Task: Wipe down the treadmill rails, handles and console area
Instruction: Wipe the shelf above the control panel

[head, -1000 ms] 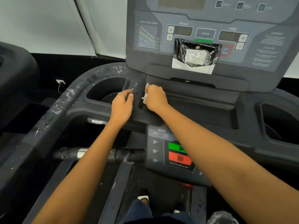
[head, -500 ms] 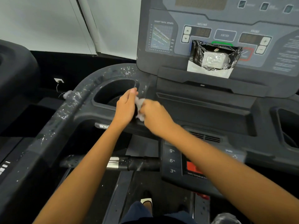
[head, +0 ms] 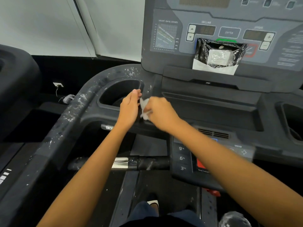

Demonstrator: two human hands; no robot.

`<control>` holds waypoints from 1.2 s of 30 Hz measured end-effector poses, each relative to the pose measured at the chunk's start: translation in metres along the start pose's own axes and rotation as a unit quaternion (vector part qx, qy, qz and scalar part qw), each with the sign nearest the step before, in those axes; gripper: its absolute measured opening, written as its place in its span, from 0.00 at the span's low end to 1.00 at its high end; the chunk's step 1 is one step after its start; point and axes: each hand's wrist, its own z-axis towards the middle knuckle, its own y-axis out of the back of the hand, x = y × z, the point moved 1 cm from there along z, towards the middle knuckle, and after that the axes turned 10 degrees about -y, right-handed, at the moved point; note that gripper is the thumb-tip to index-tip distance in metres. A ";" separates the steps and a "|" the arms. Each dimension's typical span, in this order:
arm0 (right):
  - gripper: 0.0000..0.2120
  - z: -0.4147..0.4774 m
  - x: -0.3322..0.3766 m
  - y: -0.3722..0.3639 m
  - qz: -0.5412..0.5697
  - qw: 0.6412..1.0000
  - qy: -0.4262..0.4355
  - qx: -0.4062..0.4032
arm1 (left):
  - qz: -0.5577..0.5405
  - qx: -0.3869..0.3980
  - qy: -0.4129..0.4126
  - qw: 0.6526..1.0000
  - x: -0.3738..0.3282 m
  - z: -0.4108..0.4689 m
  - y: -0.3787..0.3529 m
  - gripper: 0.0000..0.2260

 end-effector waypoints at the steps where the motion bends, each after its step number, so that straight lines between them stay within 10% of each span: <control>1: 0.11 -0.015 -0.003 -0.003 0.001 1.000 0.008 0.023 | 0.008 0.002 -0.002 1.000 0.001 0.000 0.000 0.19; 16: 0.08 -0.021 -0.061 0.060 -0.076 0.982 -0.158 0.067 | 0.021 0.041 -0.015 0.999 0.002 -0.006 0.005 0.20; 25: 0.04 -0.009 0.014 -0.002 0.094 0.992 -0.077 0.024 | 0.049 0.051 -0.024 0.997 0.002 -0.007 0.007 0.21; 36: 0.12 -0.016 -0.007 -0.012 -0.013 0.999 -0.022 -0.032 | 0.106 0.070 -0.046 0.991 -0.004 -0.015 0.000 0.13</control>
